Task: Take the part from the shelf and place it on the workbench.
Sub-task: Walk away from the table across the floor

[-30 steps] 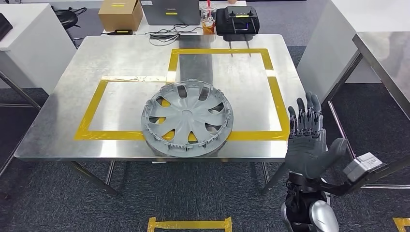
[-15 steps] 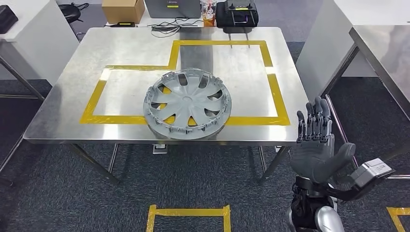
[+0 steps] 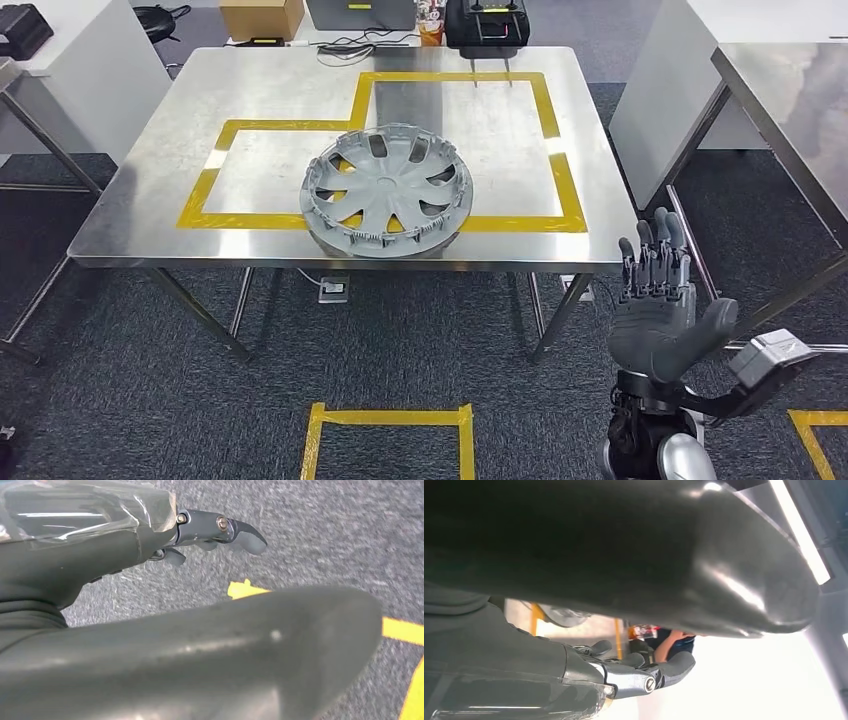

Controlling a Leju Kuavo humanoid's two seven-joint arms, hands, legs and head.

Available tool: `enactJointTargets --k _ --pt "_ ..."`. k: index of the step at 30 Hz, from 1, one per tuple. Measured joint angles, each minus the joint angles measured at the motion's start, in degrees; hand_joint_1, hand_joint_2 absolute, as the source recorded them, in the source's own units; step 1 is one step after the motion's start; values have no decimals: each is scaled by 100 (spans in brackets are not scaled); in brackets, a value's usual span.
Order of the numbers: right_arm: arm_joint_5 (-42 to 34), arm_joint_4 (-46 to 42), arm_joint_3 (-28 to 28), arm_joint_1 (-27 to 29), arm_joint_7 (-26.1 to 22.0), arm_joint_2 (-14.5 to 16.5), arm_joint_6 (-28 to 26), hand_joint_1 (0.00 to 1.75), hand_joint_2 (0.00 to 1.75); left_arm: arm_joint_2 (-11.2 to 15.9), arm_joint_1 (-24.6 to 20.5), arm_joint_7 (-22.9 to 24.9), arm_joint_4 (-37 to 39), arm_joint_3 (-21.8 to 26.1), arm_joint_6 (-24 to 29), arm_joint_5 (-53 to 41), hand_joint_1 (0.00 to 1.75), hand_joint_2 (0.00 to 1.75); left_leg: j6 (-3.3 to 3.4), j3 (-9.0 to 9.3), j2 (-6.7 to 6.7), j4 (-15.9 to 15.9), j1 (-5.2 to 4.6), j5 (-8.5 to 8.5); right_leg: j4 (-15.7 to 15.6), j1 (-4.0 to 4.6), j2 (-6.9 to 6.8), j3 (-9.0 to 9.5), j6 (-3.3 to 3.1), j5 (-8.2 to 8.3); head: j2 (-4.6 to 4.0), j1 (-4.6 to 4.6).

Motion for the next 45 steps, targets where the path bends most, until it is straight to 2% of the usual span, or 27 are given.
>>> enactJointTargets --k 2,3,6,7,8,9,11,13,14,16,18,21,22,24,26,28,29,32,33,34,36,37,38,40,41,43,45 --pt "41 10 -74 90 150 10 -10 0 0 12 9 36 0 0 -29 -10 0 0 78 -52 16 -94 9 133 33 -12 -1 -38 40 -22 0 -8" --pt "71 27 -117 127 248 13 -25 0 0 15 10 57 0 1 -46 -15 0 0 117 -95 28 -141 21 219 155 -11 1 -96 27 -160 -1 1" --pt "255 177 -243 206 618 8 -168 0 0 23 22 100 -1 2 -92 -30 0 0 165 -324 50 -173 22 452 1124 -23 7 -401 -25 -886 -1 20" --pt "336 264 -282 235 749 2 -247 0 0 26 30 105 -1 2 -109 -40 0 0 162 -415 52 -166 21 522 1443 -30 7 -458 7 -1007 -1 22" --pt "411 374 -329 267 890 -7 -339 0 0 29 36 111 -1 2 -131 -58 0 0 155 -508 54 -153 23 590 1608 -37 6 -436 66 -1007 0 23" --pt "469 494 -381 300 1027 -19 -431 0 0 32 41 121 -1 1 -156 -83 0 0 142 -610 55 -133 27 653 1564 -48 6 -310 140 -909 0 26" --pt "538 778 -523 363 1301 -43 -620 0 0 45 46 155 0 -2 -206 -147 0 0 100 -797 51 -60 36 752 879 -73 2 216 238 -700 -1 32" --pt "564 1101 -704 435 1529 -51 -745 0 0 74 44 200 0 -4 -245 -211 0 0 36 -923 42 30 34 825 139 -54 9 672 184 -716 0 37" --pt "566 1283 -812 472 1628 -49 -773 0 0 91 42 227 0 -4 -260 -240 0 0 1 -953 37 59 35 861 -25 -34 16 750 129 -764 0 39" --pt "547 1671 -1037 532 1782 -34 -775 0 0 121 39 286 1 -4 -282 -286 0 0 -70 -977 26 68 54 936 -38 -18 20 698 22 -726 1 38" --pt "527 2112 -1253 528 1896 -7 -730 0 0 146 36 338 1 -3 -286 -317 0 0 -139 -1054 12 216 83 736 -41 -33 8 609 -92 -621 1 31" --pt "514 2780 -1527 517 2009 22 -663 0 0 178 25 365 1 -1 -276 -355 0 0 -222 -1298 4 1166 103 -113 -36 -36 -10 414 -174 -433 1 11" --pt "514 2945 -1592 518 2022 29 -650 0 0 184 22 367 1 0 -274 -358 0 0 -237 -1351 4 1521 104 -278 -27 -32 -12 342 -172 -373 1 10" --pt "515 3199 -1689 517 2028 44 -630 0 0 187 17 374 1 0 -274 -360 0 0 -237 -1227 4 1781 105 -249 -5 -23 -8 192 -157 -255 1 9" --pt "519 3375 -1757 510 2057 61 -614 0 0 192 2 379 1 0 -273 -363 0 0 -185 -669 -2 1163 95 11 5 -12 4 66 -131 -148 1 9" --pt "522 3517 -1830 500 2178 88 -582 0 0 211 -27 379 1 1 -269 -375 0 0 -104 -57 -19 292 60 18 -3 3 8 -3 -79 -47 1 19" --pt "523 3605 -1874 481 2260 99 -554 0 0 219 -37 379 0 2 -265 -381 0 0 -66 86 -26 44 36 -24 -14 0 6 -12 -44 -2 1 24" --pt "537 4061 -2032 411 2410 114 -440 0 0 239 -53 390 -1 2 -232 -371 0 0 41 53 -11 -113 0 63 -48 -20 3 -39 64 102 1 31" --pt "556 4254 -2090 396 2423 116 -399 0 0 240 -62 396 -1 2 -214 -358 0 0 86 13 -4 -153 7 140 13 -20 5 -90 67 31 1 39" --pt "591 4466 -2154 377 2430 117 -354 0 0 235 -69 399 -1 2 -189 -334 0 0 128 -42 4 -193 18 231 187 -20 6 -177 48 -143 1 54" --pt "691 4884 -2284 313 2430 116 -261 0 0 215 -75 402 0 2 -138 -283 0 0 172 -200 13 -213 15 388 889 -24 7 -421 -12 -679 1 84" --pt "745 5088 -2347 278 2430 115 -214 0 0 204 -73 400 0 2 -114 -262 0 0 178 -291 20 -205 8 458 1289 -26 7 -514 -6 -881 1 99" --pt "791 5270 -2403 252 2429 115 -176 0 0 192 -72 400 -1 2 -96 -251 0 0 179 -386 26 -194 2 523 1570 -28 7 -540 31 -961 1 110" --pt "877 5576 -2502 221 2432 117 -110 0 0 170 -72 398 -1 2 -69 -246 0 0 168 -571 30 -152 -1 634 1559 -31 6 -314 147 -813 1 136" --pt "925 5710 -2555 203 2442 119 -73 0 0 156 -73 398 -1 2 -56 -246 0 0 154 -655 30 -115 -1 678 1221 -31 4 -38 185 -691 1 143" --pt "1018 5942 -2678 154 2471 119 15 0 0 126 -77 396 0 2 -19 -250 0 0 110 -793 32 -28 -12 748 326 -10 0 582 145 -661 1 154" --pt "1080 6142 -2796 120 2497 125 82 0 0 98 -83 394 1 2 15 -256 0 0 49 -851 37 19 -11 822 -140 24 5 840 50 -744 1 171"
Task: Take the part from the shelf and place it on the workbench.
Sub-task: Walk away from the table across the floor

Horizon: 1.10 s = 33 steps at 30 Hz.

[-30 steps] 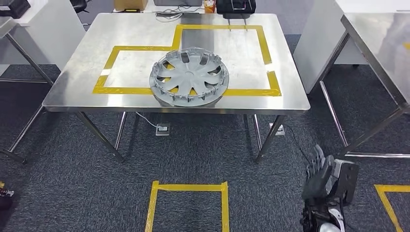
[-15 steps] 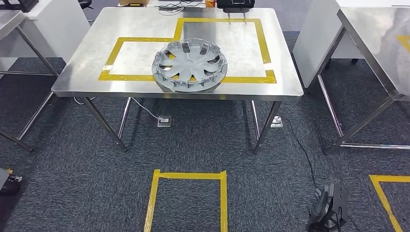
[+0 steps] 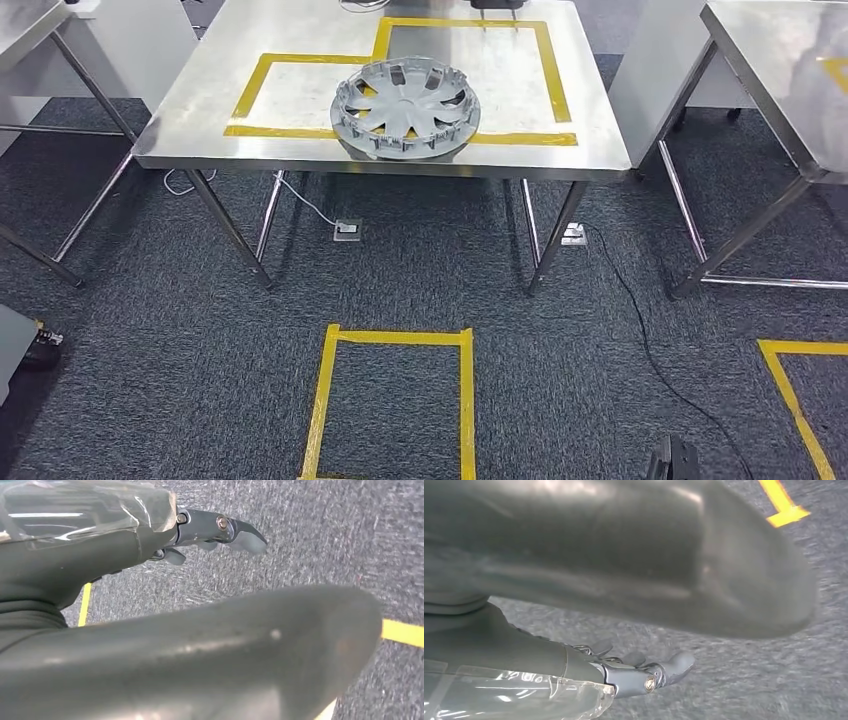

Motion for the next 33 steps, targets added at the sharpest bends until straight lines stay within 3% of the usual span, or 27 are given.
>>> enactJointTargets --k 2,3,4,5,7,8,9,10,11,13,15,18,20,22,23,24,25,26,27,28,30,31,33 --pt "30 166 -83 -10 16 15 31 0 0 -16 2 -1 0 0 16 -3 0 0 -69 -25 -8 7 15 53 -17 -10 1 -71 -80 66 0 27" --pt "50 228 -115 -19 28 21 38 0 0 -22 5 0 0 0 21 -4 0 0 -103 -58 -16 48 24 -9 -19 -24 -3 -108 -125 109 0 36" --pt "95 286 -145 -28 43 30 46 0 0 -25 9 0 0 1 36 -5 0 0 -137 -111 -24 187 35 -192 -27 -41 -9 -157 -168 166 0 32" --pt "168 345 -175 -39 63 42 56 0 0 -26 9 0 0 1 56 -7 0 0 -170 -189 -29 459 57 -482 -26 -50 -15 -214 -194 221 0 27" --pt "372 509 -254 -57 108 58 87 0 0 -29 6 -1 0 1 106 -7 0 0 -230 -348 -31 1224 93 -1049 -15 -48 -20 -342 -211 336 0 11" --pt "474 616 -297 -67 123 67 108 0 0 -32 4 0 0 0 123 -4 0 0 -250 -374 -31 1538 111 -1163 -5 -48 -21 -403 -201 392 0 11" --pt "560 728 -341 -75 132 74 125 0 0 -36 2 -1 0 0 134 -2 0 0 -262 -321 -30 1672 129 -1136 8 -49 -21 -462 -185 440 0 11" --pt "633 847 -385 -83 137 82 140 0 0 -39 1 0 0 0 141 -1 0 0 -268 -156 -30 1577 146 -1004 26 -53 -20 -522 -161 482 0 12" --pt "691 955 -424 -91 138 91 150 0 0 -42 -3 0 0 0 146 -2 0 0 -268 107 -30 1276 159 -843 51 -60 -19 -574 -135 513 0 12" --pt "798 1156 -497 -119 128 105 168 0 0 -45 -18 0 0 0 155 -16 0 0 -260 681 -57 465 156 -751 102 -62 -15 -666 -64 566 0 12" --pt "901 1336 -562 -172 106 113 200 0 0 -49 -30 4 0 0 163 -27 0 0 -228 913 -88 48 120 -842 120 -58 -15 -723 21 641 0 14" --pt "1037 1563 -643 -231 68 119 251 0 0 -54 -30 14 0 0 174 -21 0 0 -75 806 -71 -17 90 -747 149 -75 -14 -810 135 694 0 17" --pt "1107 1688 -681 -268 44 121 265 0 0 -57 -34 16 0 1 177 -11 0 0 59 677 -42 -49 85 -616 500 -80 -12 -981 88 369 0 40" --pt "1155 1810 -721 -327 32 119 279 0 0 -56 -36 17 0 2 176 -2 0 0 132 513 -20 -42 42 -484 1272 -80 -7 -1236 -4 -147 0 61" --pt "1170 1861 -738 -350 30 117 289 0 0 -55 -35 17 0 2 175 1 0 0 149 426 -12 -39 13 -420 1630 -78 -7 -1309 -13 -296 0 63" --pt "1178 1906 -751 -365 29 117 299 0 0 -54 -34 17 0 2 174 3 0 0 164 336 -6 -34 -16 -354 1853 -74 -7 -1306 4 -339 0 64" --pt "1182 1939 -756 -373 29 117 308 0 0 -53 -34 17 0 2 173 3 0 0 173 254 -5 -27 -41 -294 1854 -64 -7 -1196 33 -266 0 65" --pt "1187 1968 -760 -385 29 117 315 0 0 -53 -33 17 0 2 170 3 0 0 178 175 -6 -18 -64 -235 1639 -44 -7 -979 52 -136 0 65" --pt "1191 1992 -763 -402 29 115 321 0 0 -55 -34 17 0 2 166 3 0 0 179 108 -7 -8 -80 -179 1253 -11 -8 -681 41 -20 0 65" --pt "1194 2010 -765 -426 29 107 325 0 0 -64 -34 16 1 2 160 3 0 0 171 53 -7 4 -99 -125 759 29 -15 -345 -11 13 0 64" --pt "1196 2050 -772 -474 13 90 332 0 0 -75 -35 14 2 1 148 -2 0 0 138 -4 8 1 -106 -12 54 94 -23 82 -112 -28 0 57" --pt "1194 2074 -778 -488 -3 81 334 0 0 -78 -36 12 2 1 144 -10 0 0 110 -18 15 -7 -100 45 -98 116 -27 140 -149 -50 0 62" --pt "1182 2136 -799 -490 -48 84 338 0 0 -67 -31 10 2 1 138 -25 0 0 43 -50 8 -4 -79 91 -135 106 -34 61 -193 50 0 85"
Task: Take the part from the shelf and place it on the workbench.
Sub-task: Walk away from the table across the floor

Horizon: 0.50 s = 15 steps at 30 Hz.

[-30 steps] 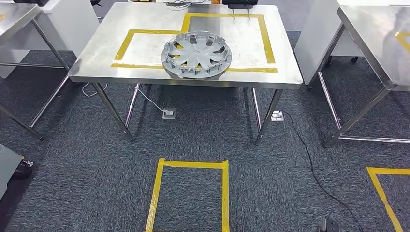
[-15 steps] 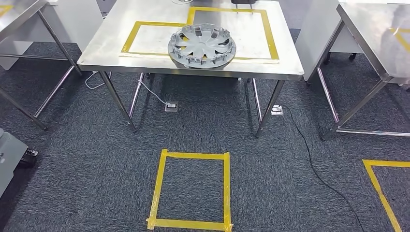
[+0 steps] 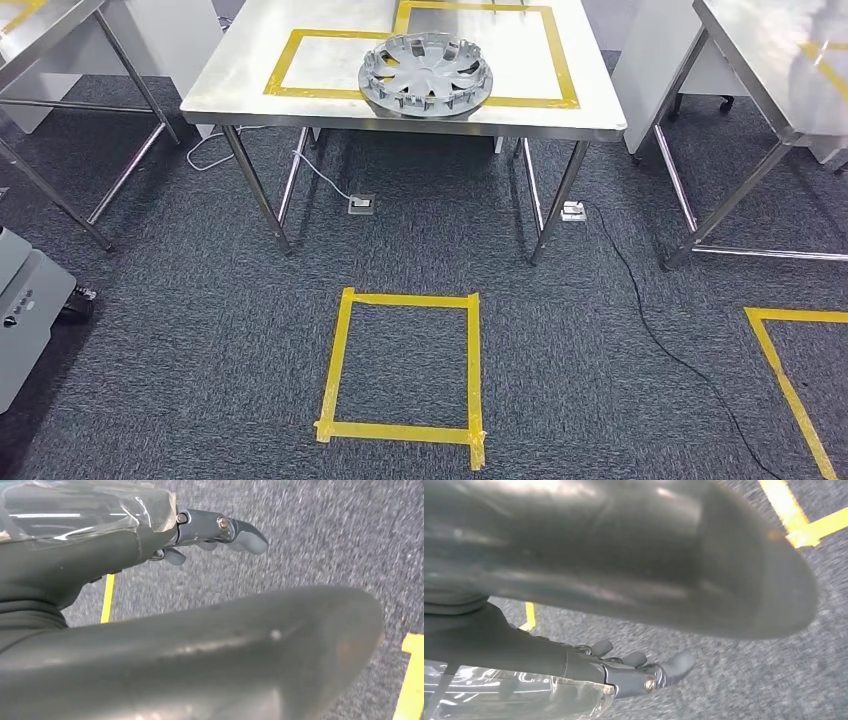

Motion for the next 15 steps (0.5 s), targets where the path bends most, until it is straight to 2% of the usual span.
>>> enactJointTargets --k 1,2,4,5,6,7,8,9,10,11,12,13,15 --pt "-7 28 -11 0 -19 2 2 0 0 4 8 1 0 -1 -4 -8 0 0 -44 -40 -15 82 14 -119 -12 -16 -9 -46 -35 65 0 3" --pt "-12 53 -21 2 -33 5 5 0 0 8 15 2 0 -1 -8 -10 0 0 -93 -98 -29 270 33 -355 -24 -38 -17 -105 -62 139 0 -1" --pt "-14 92 -32 3 -49 14 9 0 0 22 22 6 -1 -1 -12 -16 0 0 -187 -253 -42 945 101 -983 -16 -53 -23 -245 -87 271 0 -11" --pt "-12 111 -38 3 -56 19 11 0 0 30 21 7 -2 -1 -13 -16 0 0 -228 -313 -42 1324 134 -1181 0 -55 -24 -327 -79 334 0 -14" --pt "-9 132 -45 1 -65 25 12 0 0 38 21 8 -2 -1 -13 -15 0 0 -262 -320 -42 1600 167 -1224 29 -62 -25 -411 -62 390 0 -13" --pt "-7 151 -52 -1 -74 28 13 0 0 40 21 9 -2 -1 -14 -14 0 0 -291 -243 -41 1701 198 -1133 73 -73 -26 -507 -41 441 0 -15" --pt "-5 166 -58 -3 -81 30 13 0 0 42 21 10 -2 -1 -14 -13 0 0 -316 -70 -40 1609 229 -971 130 -88 -26 -609 -13 484 0 -15" --pt "-4 177 -62 -8 -86 29 13 0 0 43 20 10 -2 -1 -15 -11 0 0 -341 203 -42 1307 258 -835 195 -101 -25 -702 19 517 0 -16" --pt "-4 184 -66 -12 -89 25 13 0 0 42 15 11 -2 -1 -16 -11 0 0 -359 509 -49 914 268 -821 252 -106 -24 -787 54 546 0 -20" --pt "-4 192 -69 -18 -91 23 13 0 0 43 9 11 -2 -1 -18 -11 0 0 -353 771 -60 531 266 -882 294 -107 -24 -846 92 579 0 -17" --pt "-4 199 -72 -25 -95 22 13 0 0 43 5 11 -2 -1 -19 -11 0 0 -331 931 -67 252 251 -973 319 -104 -24 -883 132 618 0 -16" --pt "-4 207 -73 -28 -99 22 13 0 0 44 2 13 -2 -1 -19 -11 0 0 -290 984 -71 118 221 -1040 324 -106 -25 -906 175 663 0 -16" --pt "-4 233 -79 -22 -109 25 13 0 0 45 0 16 -2 -1 -17 -11 0 0 -160 906 -50 58 192 -971 339 -129 -22 -950 248 721 0 -15"
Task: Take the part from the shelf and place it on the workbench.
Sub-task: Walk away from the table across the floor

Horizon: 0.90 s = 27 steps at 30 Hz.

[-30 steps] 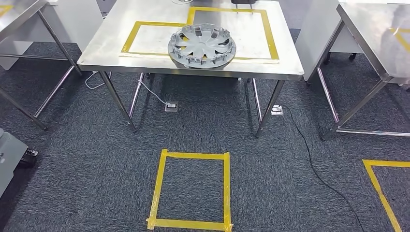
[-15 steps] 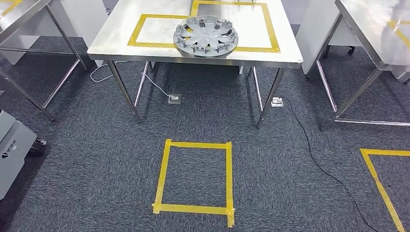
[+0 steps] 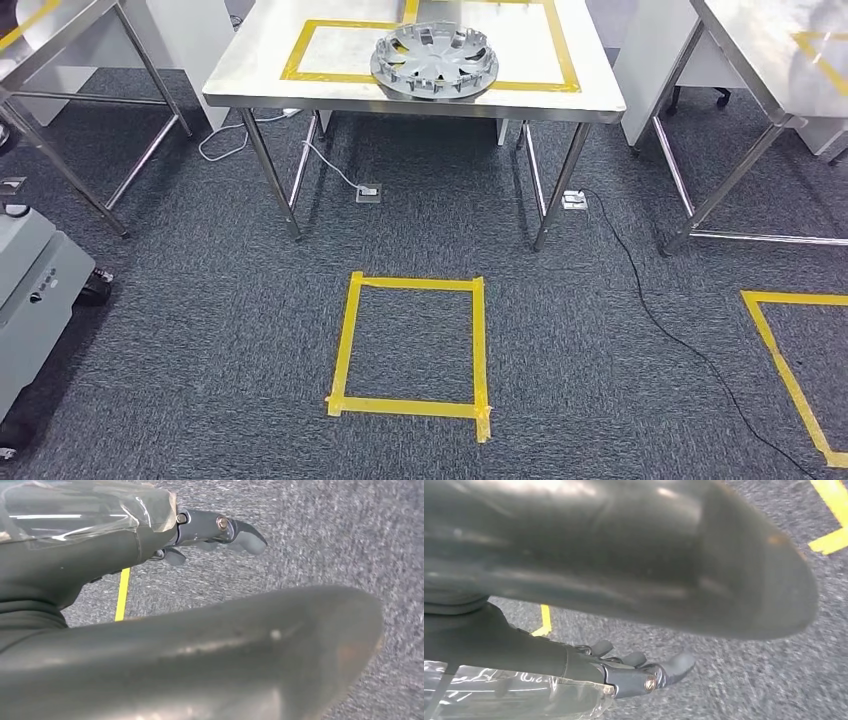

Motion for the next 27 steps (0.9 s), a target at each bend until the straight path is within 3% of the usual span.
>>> enactJointTargets --k 2,3,5,6,7,8,10,11,12,13,15,16,17,18,20,21,22,23,24,25,27 --pt "-2 33 -12 20 -9 1 0 0 0 -1 -16 2 0 0 2 -2 0 0 139 -127 26 -29 -6 140 229 -20 16 -129 -16 -245 0 12" --pt "-3 48 -19 24 -13 1 0 0 0 -1 -25 2 0 0 4 -4 0 0 186 -212 37 -37 -10 220 511 -27 26 -231 -57 -510 0 18" --pt "-4 63 -26 26 -17 -1 0 0 0 5 -32 2 0 0 4 -9 0 0 221 -392 42 -32 -38 373 1256 -25 36 -427 -97 -1022 0 24" --pt "-7 71 -27 25 -18 -3 0 0 0 7 -32 2 0 0 2 -20 0 0 223 -489 46 -27 -48 455 1584 -27 39 -466 -71 -1141 0 22" --pt "-10 78 -29 27 -18 -4 0 0 0 9 -33 1 0 0 -2 -35 0 0 220 -583 50 -20 -54 531 1744 -29 39 -422 -19 -1130 0 21" --pt "-16 87 -31 29 -18 -5 0 0 0 9 -33 1 0 0 -7 -53 0 0 211 -682 53 -14 -58 604 1697 -32 39 -276 44 -1021 0 22" --pt "-30 103 -37 24 -21 -15 0 0 0 8 -37 1 0 0 -18 -81 0 0 176 -840 52 7 -59 734 978 -37 39 301 106 -791 0 23" --pt "-34 108 -39 17 -26 -22 0 0 0 7 -40 1 0 0 -23 -89 0 0 151 -898 51 21 -66 790 466 -27 40 637 85 -790 0 22" --pt "-37 112 -42 10 -32 -27 0 0 0 6 -43 1 0 0 -27 -97 0 0 119 -930 51 23 -70 850 80 -14 43 860 44 -827 0 15" --pt "-39 117 -45 6 -41 -29 0 0 0 7 -47 1 0 0 -30 -103 0 0 87 -948 52 22 -73 903 -171 1 49 988 1 -884 0 14" --pt "-42 132 -60 12 -66 -31 0 0 0 10 -51 1 0 0 -31 -117 0 0 16 -967 49 0 -62 1010 -244 13 53 947 -82 -851 0 9" --pt "-43 140 -68 11 -80 -30 0 0 0 13 -49 2 1 0 -31 -121 0 0 -17 -998 43 25 -49 975 -243 4 48 902 -128 -802 0 9" --pt "-43 148 -74 11 -91 -29 0 0 0 13 -45 2 1 0 -30 -125 0 0 -52 -1042 35 116 -36 830 -239 -6 38 839 -183 -738 0 2" --pt "-43 155 -78 9 -98 -27 0 0 0 15 -41 3 1 0 -29 -127 0 0 -82 -1105 29 313 -26 574 -242 -19 31 767 -222 -667 0 -7" --pt "-43 161 -84 6 -105 -27 0 0 0 19 -42 3 0 0 -29 -143 0 0 -133 -1250 25 1034 -15 -62 -233 -12 25 612 -256 -527 0 -24" --pt "-42 164 -89 7 -107 -27 0 0 0 21 -45 3 0 0 -30 -154 0 0 -147 -1295 25 1412 -15 -237 -225 -8 25 530 -254 -459 0 -27" --pt "-41 167 -95 7 -108 -27 0 0 0 22 -46 5 0 0 -31 -166 0 0 -151 -1281 25 1676 -14 -264 -212 -2 25 450 -248 -393 0 -27" --pt "-39 170 -103 8 -108 -27 0 0 0 22 -47 9 0 0 -34 -175 0 0 -145 -1181 25 1744 -14 -162 -194 4 26 370 -239 -334 0 -28" --pt "-38 173 -112 8 -109 -27 0 0 0 23 -49 15 0 0 -38 -182 0 0 -128 -974 23 1589 -15 1 -172 11 28 292 -228 -281 0 -29" --pt "-37 176 -120 8 -110 -26 0 0 0 26 -55 21 0 0 -43 -185 0 0 -98 -670 17 1238 -20 121 -147 18 31 228 -215 -233 0 -29" --pt "-35 180 -128 8 -115 -14 0 0 0 35 -75 35 0 0 -55 -190 0 0 -18 -36 5 350 -46 62 -113 39 33 137 -174 -154 0 -25"
